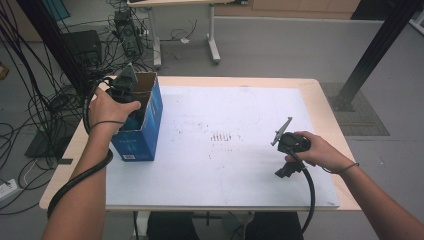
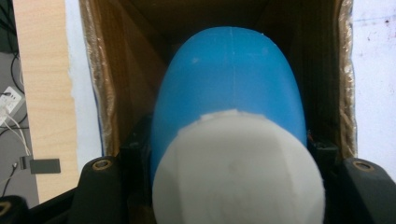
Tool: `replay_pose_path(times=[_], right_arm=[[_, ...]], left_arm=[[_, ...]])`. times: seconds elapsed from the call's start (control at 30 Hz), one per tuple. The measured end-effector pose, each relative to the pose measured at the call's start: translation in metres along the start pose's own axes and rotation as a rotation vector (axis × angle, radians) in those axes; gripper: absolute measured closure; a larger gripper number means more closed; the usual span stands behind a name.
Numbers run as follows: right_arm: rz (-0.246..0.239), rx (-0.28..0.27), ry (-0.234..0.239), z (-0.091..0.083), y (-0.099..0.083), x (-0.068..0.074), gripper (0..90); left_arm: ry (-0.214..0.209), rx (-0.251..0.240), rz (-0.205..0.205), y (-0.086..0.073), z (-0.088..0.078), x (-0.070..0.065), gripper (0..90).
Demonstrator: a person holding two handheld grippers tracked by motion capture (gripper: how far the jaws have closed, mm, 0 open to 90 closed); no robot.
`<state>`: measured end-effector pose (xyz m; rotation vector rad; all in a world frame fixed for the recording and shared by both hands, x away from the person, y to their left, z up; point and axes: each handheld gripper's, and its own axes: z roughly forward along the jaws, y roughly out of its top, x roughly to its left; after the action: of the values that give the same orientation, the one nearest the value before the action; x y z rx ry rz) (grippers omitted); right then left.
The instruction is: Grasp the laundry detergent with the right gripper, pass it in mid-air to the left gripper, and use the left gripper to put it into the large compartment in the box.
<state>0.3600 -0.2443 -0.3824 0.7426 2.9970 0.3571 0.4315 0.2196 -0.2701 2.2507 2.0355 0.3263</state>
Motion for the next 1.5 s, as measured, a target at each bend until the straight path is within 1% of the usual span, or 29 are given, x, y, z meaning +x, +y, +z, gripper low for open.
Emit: replay_pose_path(times=[0.1, 0.2, 0.23, 0.33, 0.4, 0.63, 1.0, 1.27, 1.5], right_arm=[[-0.004, 0.002, 0.000, 0.0005, -0.0003, 0.0004, 6.6], [-0.003, 0.003, -0.003, 0.0006, -0.0008, -0.0002, 6.7], [0.002, 0.002, -0.002, 0.0003, -0.0008, -0.0001, 6.7], [0.000, 0.001, -0.002, 0.0004, -0.0009, 0.0002, 6.6], [0.002, 0.000, 0.001, 0.0010, -0.0009, 0.0004, 6.6], [0.004, 0.000, 0.002, 0.0019, -0.0010, 0.0013, 6.6], [0.008, -0.001, 0.003, 0.0023, -0.0011, 0.0013, 6.5], [0.005, -0.001, 0.001, 0.0025, -0.0005, 0.0006, 6.4], [0.012, -0.003, 0.004, 0.0025, -0.0007, 0.0005, 6.4]], left_arm=[[-0.007, 0.007, 0.001, -0.0003, 0.0029, -0.0001, 37.8], [-0.004, 0.013, 0.005, -0.0009, 0.0071, -0.0011, 37.8], [-0.004, 0.009, 0.004, -0.0010, 0.0072, -0.0012, 37.8], [-0.004, 0.008, 0.003, -0.0008, 0.0068, -0.0014, 37.8], [-0.003, 0.018, 0.003, -0.0007, 0.0071, -0.0014, 37.8], [-0.009, 0.014, 0.000, -0.0013, 0.0075, -0.0001, 37.7], [-0.003, 0.016, 0.002, -0.0012, 0.0078, -0.0019, 37.7], [-0.006, 0.021, 0.000, -0.0010, 0.0077, -0.0009, 37.7], [-0.009, 0.022, -0.004, -0.0008, 0.0079, -0.0003, 37.7]])
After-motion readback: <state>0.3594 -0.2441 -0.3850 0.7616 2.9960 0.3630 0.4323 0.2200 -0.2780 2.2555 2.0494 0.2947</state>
